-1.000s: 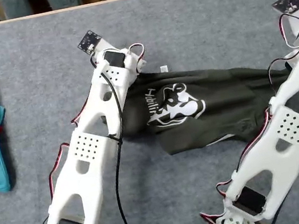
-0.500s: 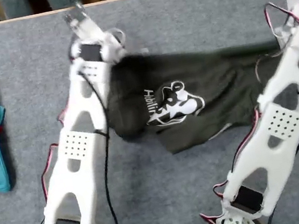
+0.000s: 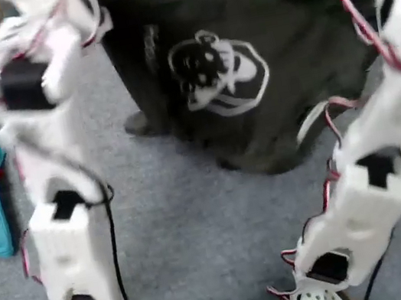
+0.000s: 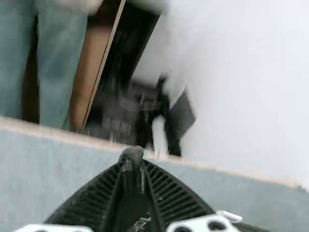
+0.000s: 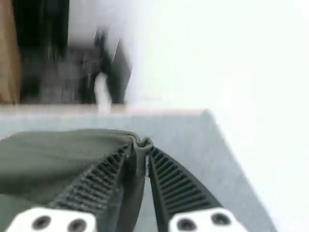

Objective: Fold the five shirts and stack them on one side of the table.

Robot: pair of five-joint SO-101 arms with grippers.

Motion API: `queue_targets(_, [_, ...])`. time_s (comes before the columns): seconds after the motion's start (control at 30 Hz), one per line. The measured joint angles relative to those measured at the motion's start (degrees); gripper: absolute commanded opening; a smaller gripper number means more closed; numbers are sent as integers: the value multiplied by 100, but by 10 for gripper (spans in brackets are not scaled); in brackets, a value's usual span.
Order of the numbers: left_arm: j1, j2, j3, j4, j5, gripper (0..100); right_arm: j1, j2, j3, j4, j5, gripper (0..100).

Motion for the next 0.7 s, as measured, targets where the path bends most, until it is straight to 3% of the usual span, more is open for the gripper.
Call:
queue_targets(0.23, [-316,-2286,-79,800,-897,28,299,-1697,-53,-404,-123,13])
queue_targets(0.47, [-1002,-4123,-88,914,-1037,28,888,-2752,-211,-1424,-123,13])
queue_targets(0.7, [-1090,-5881,1908,914,-1037,29,1029,-2813,-211,-1908,-88,13])
